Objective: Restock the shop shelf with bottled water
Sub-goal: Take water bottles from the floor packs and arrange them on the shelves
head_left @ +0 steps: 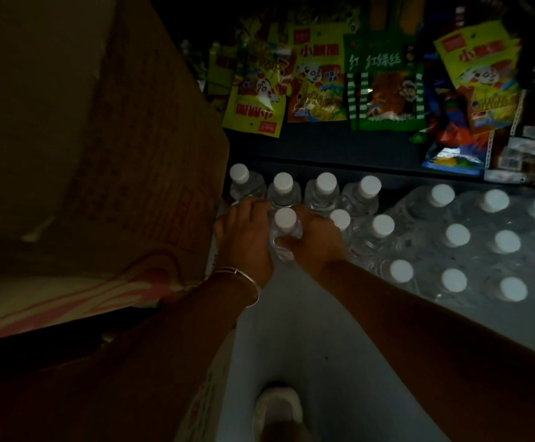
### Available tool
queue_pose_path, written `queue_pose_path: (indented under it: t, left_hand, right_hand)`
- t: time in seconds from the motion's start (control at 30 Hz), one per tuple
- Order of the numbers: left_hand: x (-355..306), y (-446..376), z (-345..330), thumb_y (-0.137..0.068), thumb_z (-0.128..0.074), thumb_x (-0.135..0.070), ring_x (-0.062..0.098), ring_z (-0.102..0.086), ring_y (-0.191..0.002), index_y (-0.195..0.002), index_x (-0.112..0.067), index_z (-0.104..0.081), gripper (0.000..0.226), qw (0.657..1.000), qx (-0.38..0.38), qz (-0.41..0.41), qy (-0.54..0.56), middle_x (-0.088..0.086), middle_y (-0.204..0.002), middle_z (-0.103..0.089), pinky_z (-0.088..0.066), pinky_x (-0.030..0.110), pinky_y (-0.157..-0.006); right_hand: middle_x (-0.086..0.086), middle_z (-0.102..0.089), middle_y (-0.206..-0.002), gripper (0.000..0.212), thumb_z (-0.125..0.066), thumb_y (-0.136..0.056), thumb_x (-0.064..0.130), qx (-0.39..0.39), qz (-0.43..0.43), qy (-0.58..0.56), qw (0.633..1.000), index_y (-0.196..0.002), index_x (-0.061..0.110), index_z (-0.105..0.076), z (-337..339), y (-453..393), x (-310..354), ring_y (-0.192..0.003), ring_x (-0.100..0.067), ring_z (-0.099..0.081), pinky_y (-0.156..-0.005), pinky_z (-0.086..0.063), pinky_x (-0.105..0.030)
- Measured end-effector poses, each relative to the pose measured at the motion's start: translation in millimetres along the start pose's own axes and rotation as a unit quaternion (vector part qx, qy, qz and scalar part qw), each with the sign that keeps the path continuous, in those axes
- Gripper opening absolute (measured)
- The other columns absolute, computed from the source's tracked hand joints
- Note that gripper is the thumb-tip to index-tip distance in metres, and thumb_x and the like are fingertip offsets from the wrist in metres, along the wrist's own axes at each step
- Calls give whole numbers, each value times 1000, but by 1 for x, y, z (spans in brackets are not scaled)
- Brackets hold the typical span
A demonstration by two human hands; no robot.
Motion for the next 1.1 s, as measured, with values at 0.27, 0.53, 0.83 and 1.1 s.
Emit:
queue_pose_path:
  t: [0.27, 0.53, 0.83, 1.1]
  left_hand:
    - [-57, 12, 98, -78, -58, -11, 23, -38, -123, -122, -18, -45, 46, 997, -32, 10, 65, 2, -127, -43, -21, 31, -97]
    - [-158, 42, 297, -60, -48, -45, 29, -48, -119, -124, -12, -50, 72, 975, -54, -57, 207, 11, -123, -53, -38, 44, -99]
    - [-289, 81, 573, -77, -70, -15, -14, -58, -80, -88, -30, -44, 32, 927, 35, -186, 323, -11, -90, -52, -45, 5, -71]
    - [-362, 94, 798, -74, -61, 11, 7, -57, -94, -136, -19, -34, 74, 908, -10, -270, 320, -2, -114, -56, -51, 14, -67]
  right_hand:
    - [-14, -66, -103, 38, -73, -78, 25, -28, 81, -17, 996, -109, 10, -59, 113, 49, 93, -97, -30, -62, -81, -50, -44]
    - [-9, -67, -110, 51, -76, -74, 38, -59, 171, 51, 982, -117, 17, -59, 290, 133, 243, -104, -26, -62, -86, -50, -42]
    - [-1, -64, -98, 39, -77, -76, 22, -57, 242, -15, 968, -112, 15, -65, 507, 265, 464, -64, -4, -59, -64, -49, -28]
    - [-5, -67, -65, 23, -79, -71, 24, -135, 276, -39, 951, -89, 15, -70, 673, 359, 643, -43, -23, -53, -38, -33, -21]
Point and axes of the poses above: each hand's wrist, its own y-axis away from the middle knuckle, its own z-axis out of the back of the hand, x = y × z, the point moved 8 cm from there along -y, towards the middle knuckle
